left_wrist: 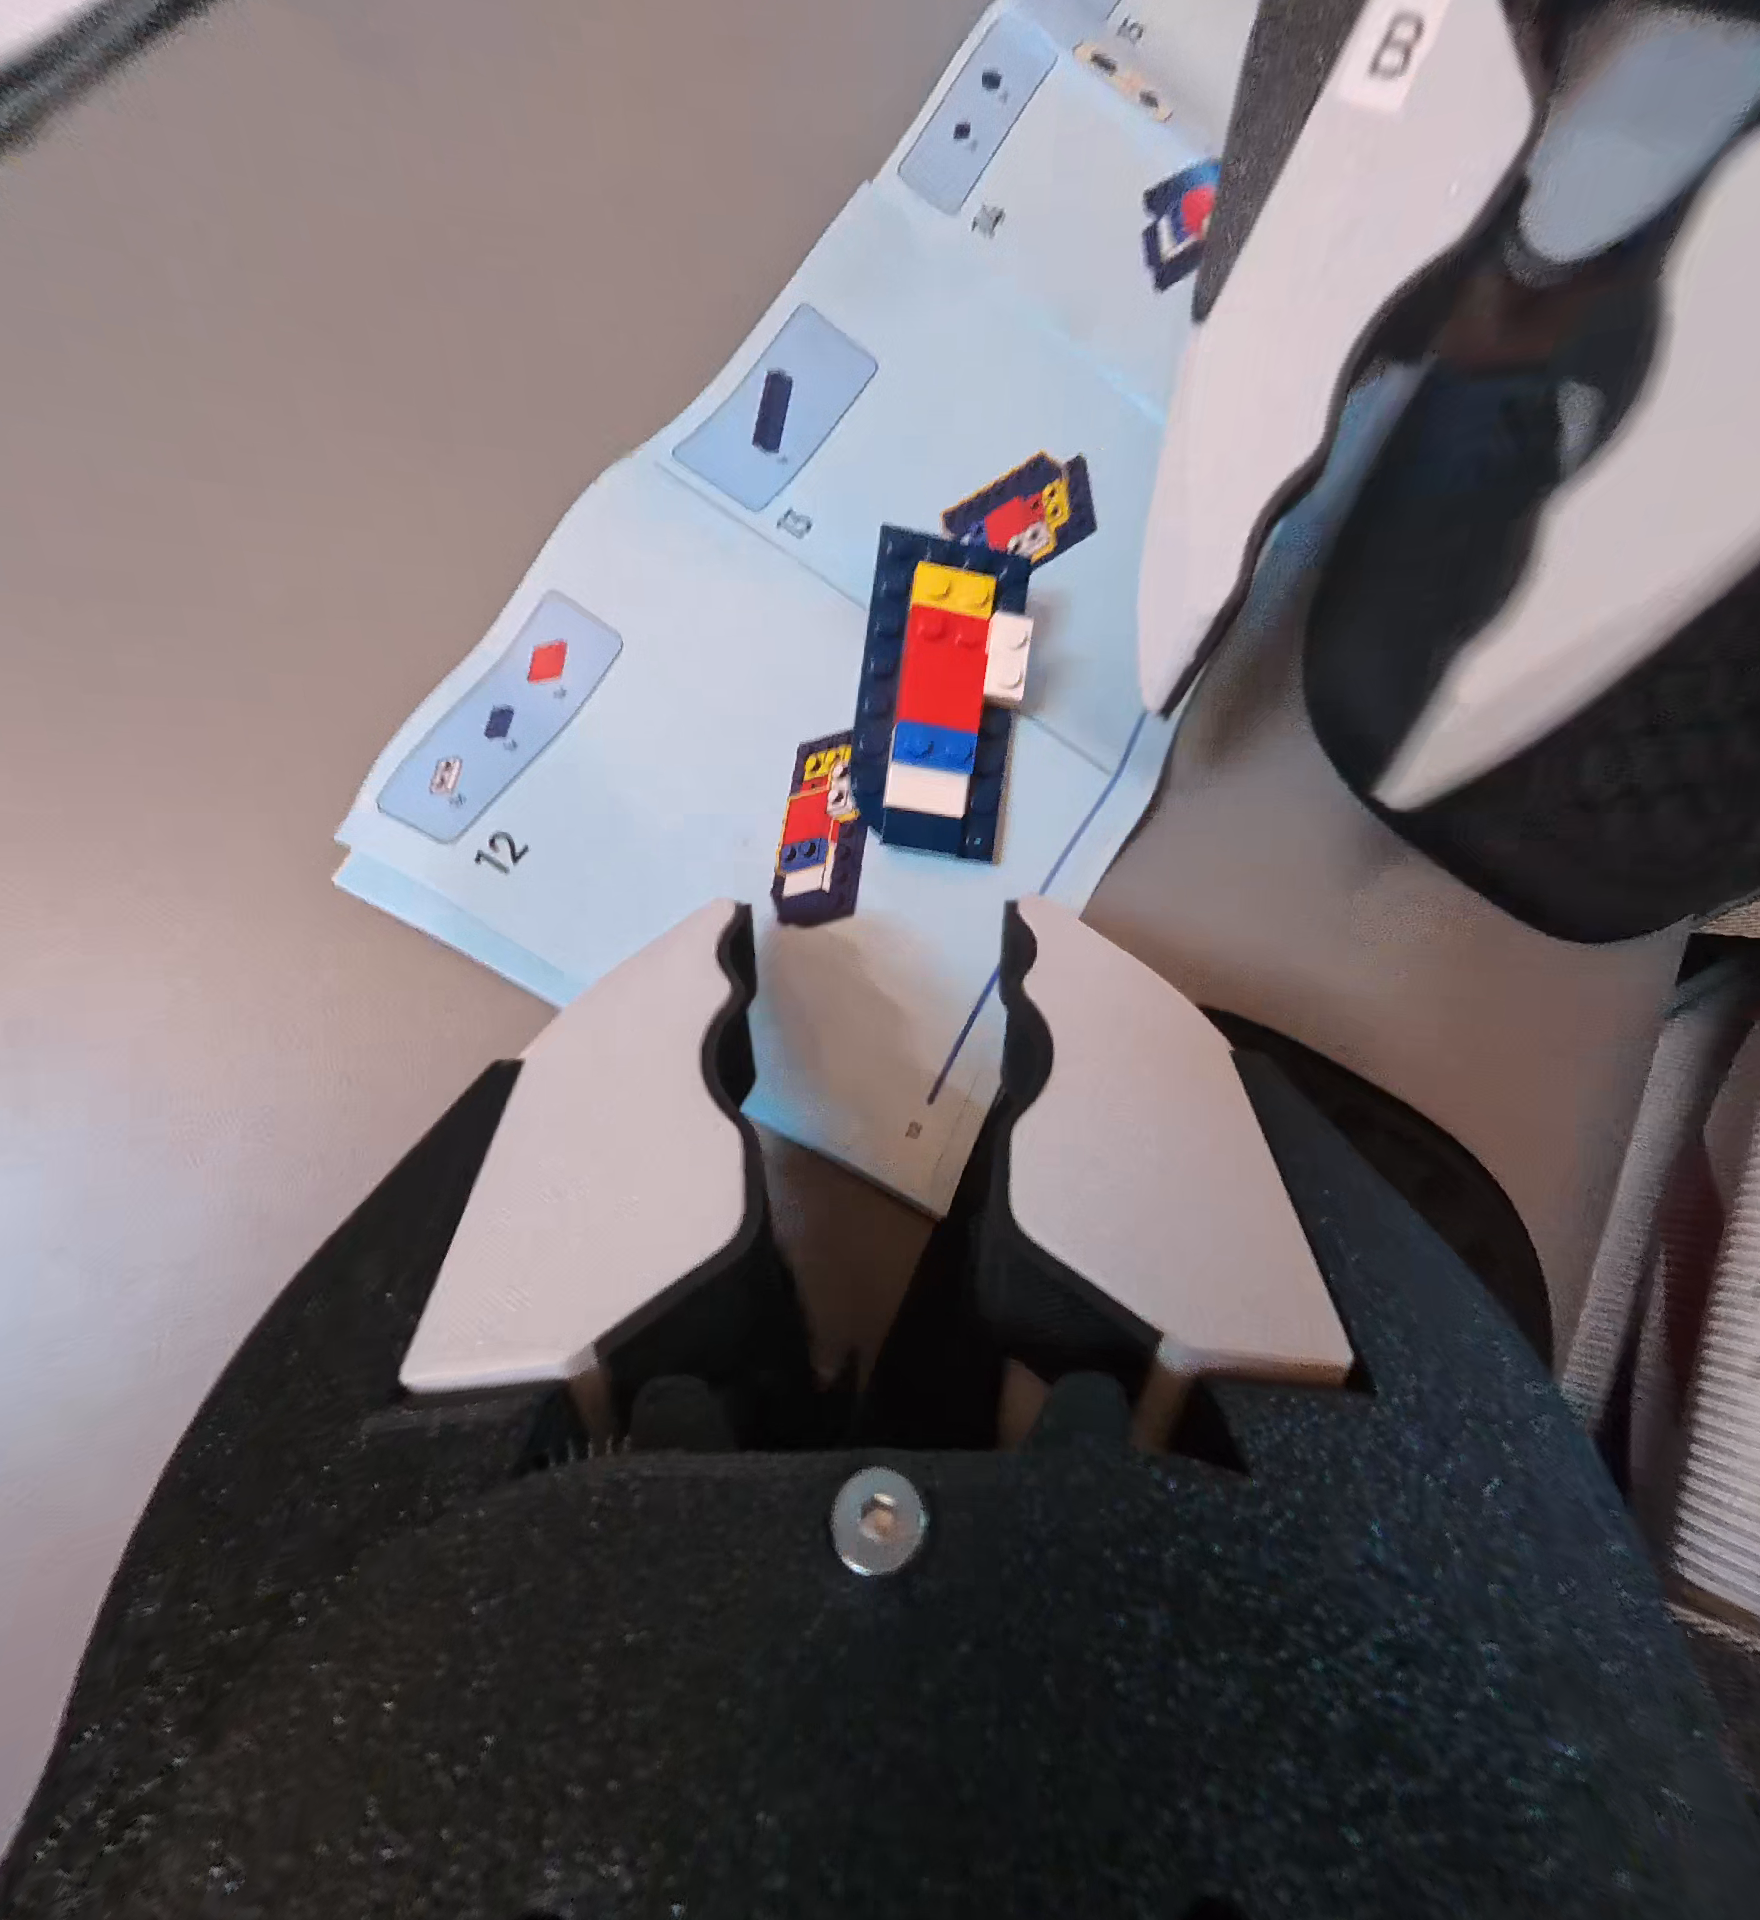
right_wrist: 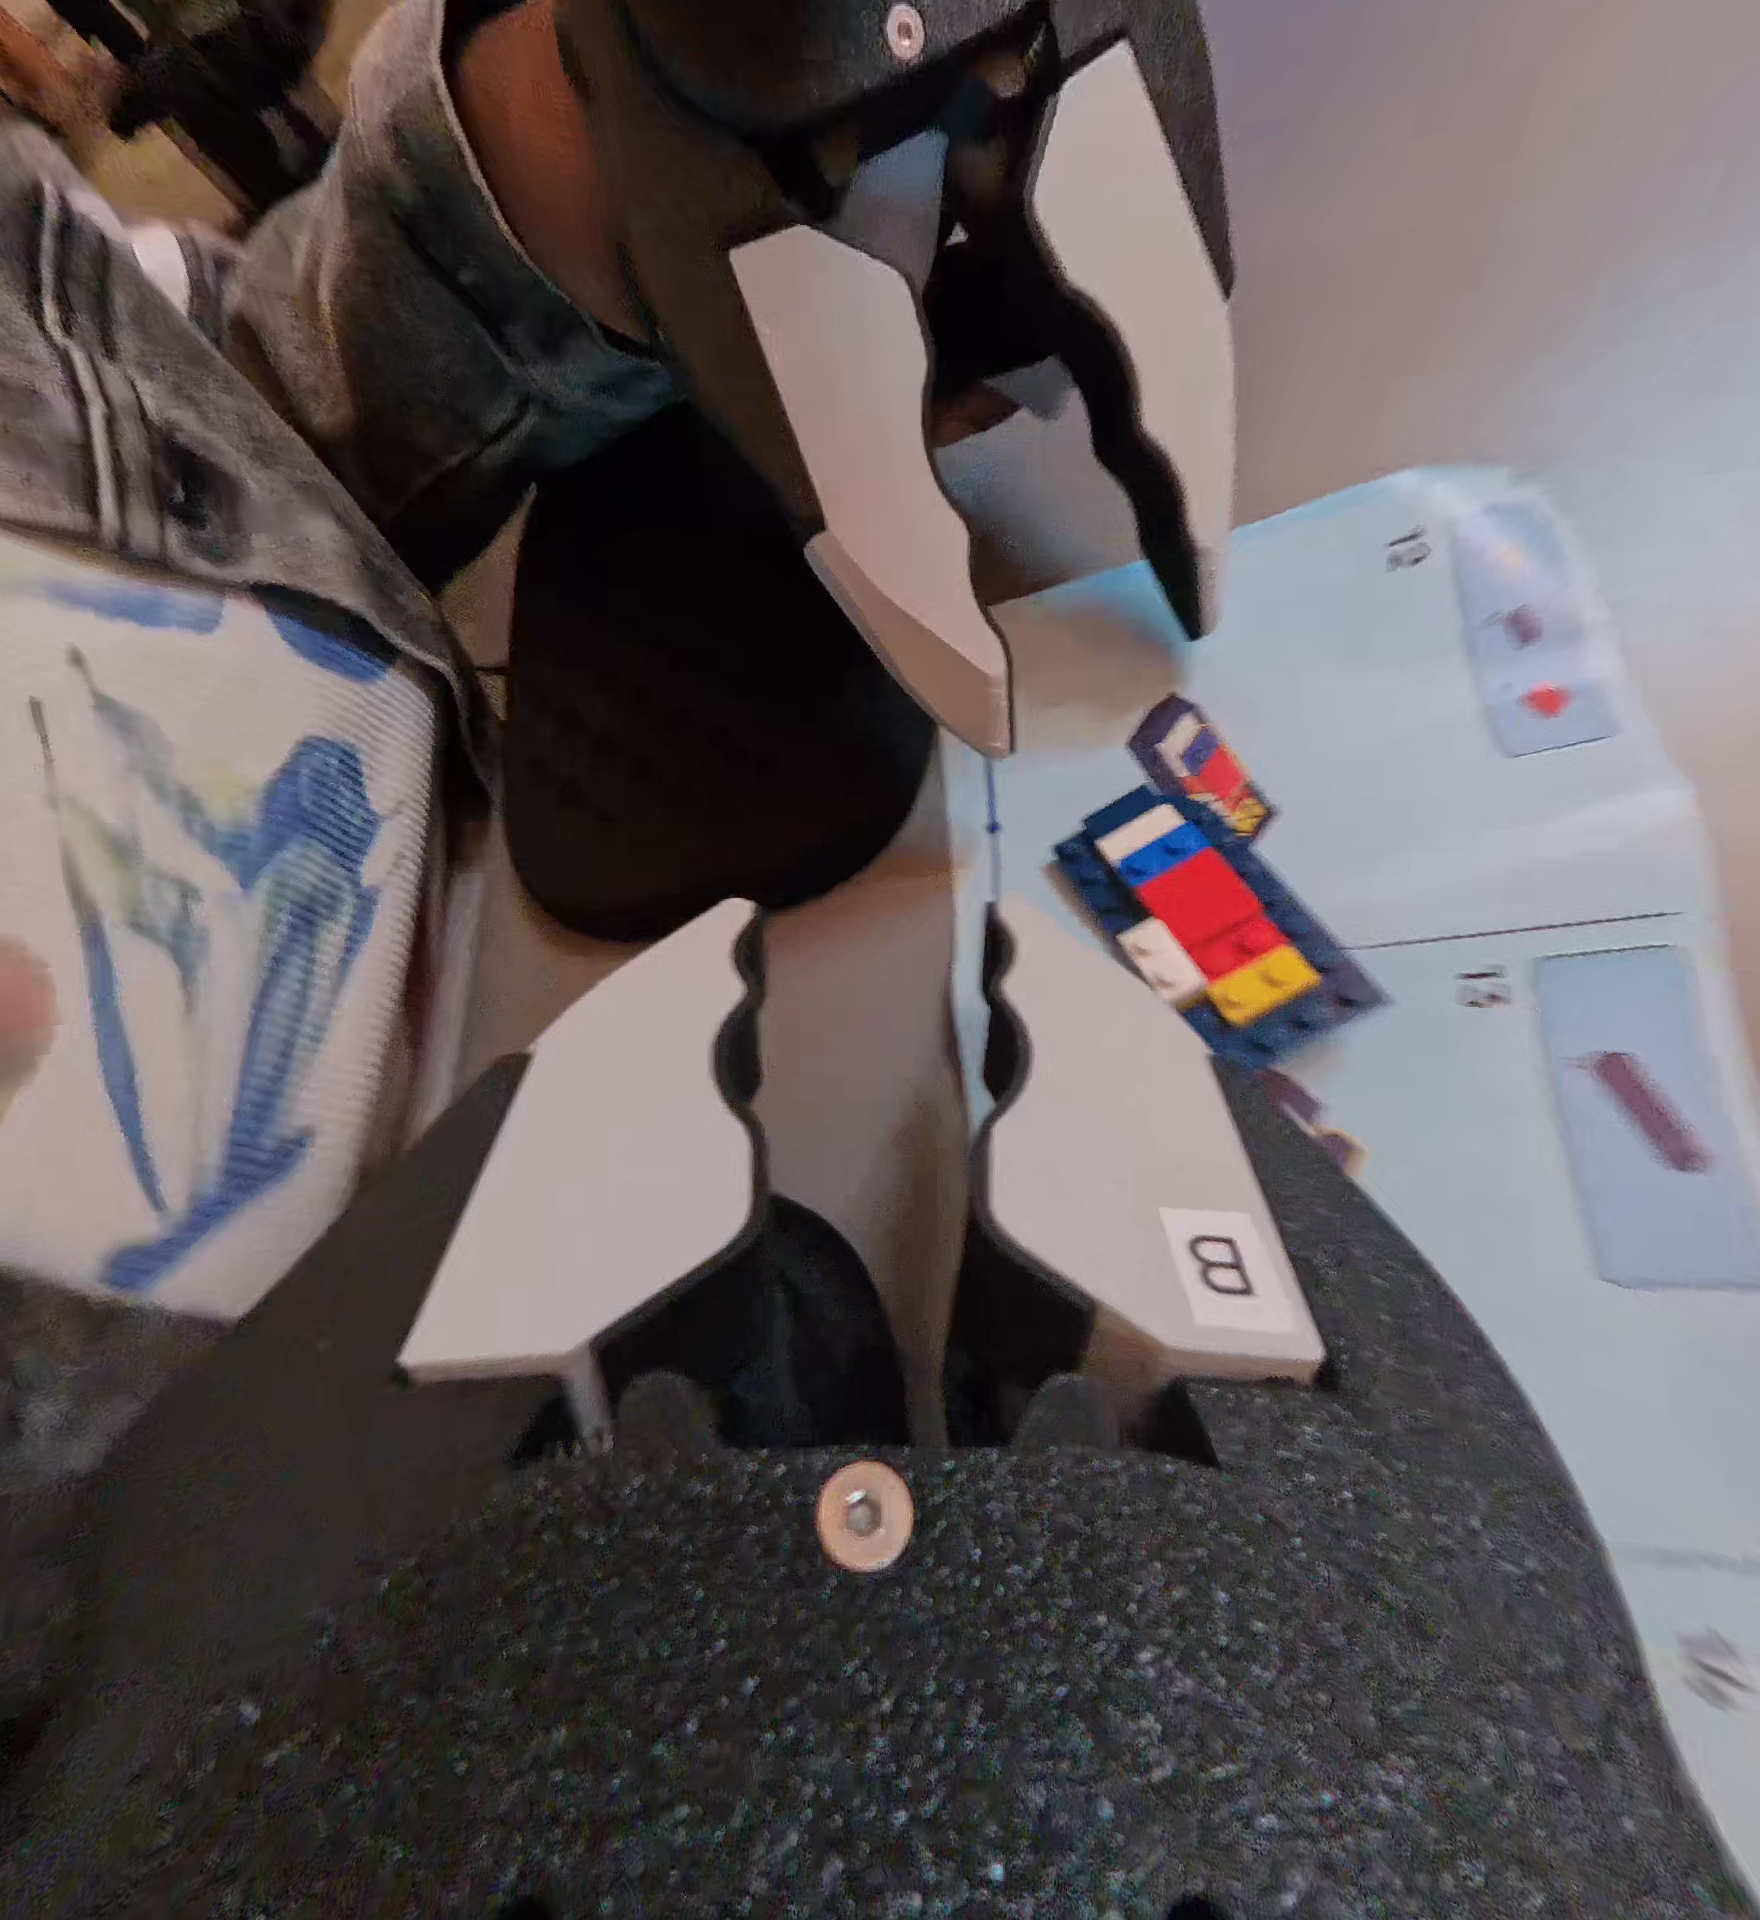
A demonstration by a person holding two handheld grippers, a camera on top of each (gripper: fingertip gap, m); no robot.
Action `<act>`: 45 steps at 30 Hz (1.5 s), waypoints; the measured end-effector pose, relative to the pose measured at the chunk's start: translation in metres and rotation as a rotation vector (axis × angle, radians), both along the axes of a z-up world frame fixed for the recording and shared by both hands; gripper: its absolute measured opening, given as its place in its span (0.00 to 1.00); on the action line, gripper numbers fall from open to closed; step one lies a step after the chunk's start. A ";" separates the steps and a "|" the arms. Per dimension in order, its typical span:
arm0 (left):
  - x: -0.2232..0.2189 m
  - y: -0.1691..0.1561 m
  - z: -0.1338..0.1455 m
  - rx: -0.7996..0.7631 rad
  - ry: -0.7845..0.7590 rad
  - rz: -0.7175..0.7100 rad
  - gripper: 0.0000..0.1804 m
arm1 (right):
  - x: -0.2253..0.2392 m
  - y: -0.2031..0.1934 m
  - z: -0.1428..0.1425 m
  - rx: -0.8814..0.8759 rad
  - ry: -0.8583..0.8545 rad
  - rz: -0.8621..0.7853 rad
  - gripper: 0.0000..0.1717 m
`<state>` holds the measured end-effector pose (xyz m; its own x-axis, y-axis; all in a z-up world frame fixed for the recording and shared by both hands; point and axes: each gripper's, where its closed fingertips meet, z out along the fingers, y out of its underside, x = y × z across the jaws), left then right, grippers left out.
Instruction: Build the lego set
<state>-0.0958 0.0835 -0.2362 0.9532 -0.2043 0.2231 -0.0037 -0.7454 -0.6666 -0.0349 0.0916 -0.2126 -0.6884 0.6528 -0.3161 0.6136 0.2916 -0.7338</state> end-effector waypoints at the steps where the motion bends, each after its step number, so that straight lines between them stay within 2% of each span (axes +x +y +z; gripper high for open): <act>1: 0.002 0.003 0.005 0.030 0.010 -0.012 0.23 | -0.002 0.012 -0.002 0.082 0.057 0.012 0.14; 2: 0.006 0.005 0.011 0.067 0.015 -0.030 0.21 | -0.005 0.025 -0.007 0.183 0.118 0.018 0.04; 3: 0.011 0.008 0.018 0.107 0.016 -0.052 0.20 | -0.007 0.035 -0.013 0.267 0.169 0.032 0.00; 6: 0.011 0.019 0.033 0.206 0.040 -0.077 0.14 | -0.004 0.020 -0.023 0.321 0.255 0.151 0.00; 9: -0.006 0.041 0.040 0.270 0.113 -0.092 0.04 | -0.016 0.019 -0.034 0.431 0.318 0.150 0.00; 11: -0.014 0.057 0.033 0.241 0.175 -0.141 0.02 | -0.015 0.016 -0.042 0.411 0.277 0.161 0.00; 14: -0.019 0.078 0.008 0.155 0.273 -0.239 0.01 | -0.015 0.014 -0.042 0.380 0.290 0.161 0.00; 17: -0.008 0.086 -0.017 0.085 0.252 -0.324 0.00 | -0.015 0.013 -0.041 0.404 0.312 0.162 0.00; 25: -0.005 0.078 -0.018 0.114 0.139 -0.325 0.00 | -0.014 0.011 -0.040 0.375 0.365 0.133 0.00; 28: -0.007 0.074 -0.017 0.085 0.077 -0.322 0.01 | -0.011 0.007 -0.023 0.263 0.404 0.127 0.01; 29: -0.009 0.071 -0.015 0.072 0.072 -0.323 0.02 | -0.014 0.009 -0.015 0.229 0.432 0.095 0.05; 30: -0.013 0.069 -0.011 0.081 0.073 -0.320 0.02 | -0.018 0.013 -0.008 0.204 0.450 0.059 0.11; 32: -0.020 0.065 0.003 0.115 0.063 -0.291 0.03 | -0.026 0.023 -0.002 0.195 0.440 0.007 0.32; 33: -0.024 0.063 0.007 0.111 0.058 -0.250 0.04 | -0.028 0.027 -0.004 0.211 0.409 0.010 0.36; 36: -0.028 0.058 0.011 0.128 0.059 -0.149 0.04 | -0.038 0.040 -0.019 0.301 0.308 0.053 0.36; 39: -0.037 0.053 -0.002 0.093 0.095 -0.088 0.04 | -0.043 0.034 -0.035 0.270 0.207 0.125 0.35; 42: -0.054 0.058 0.000 0.114 0.085 0.023 0.04 | -0.050 0.030 -0.037 0.271 0.178 0.115 0.20; 45: -0.071 0.062 0.015 0.209 0.048 0.144 0.04 | -0.058 0.028 -0.039 0.343 0.140 0.038 0.20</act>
<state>-0.1669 0.1459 -0.2212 0.9842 -0.1029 0.1444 0.0573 -0.5864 -0.8080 -0.0930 0.1197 -0.2515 -0.7350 0.6779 0.0160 0.4982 0.5559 -0.6654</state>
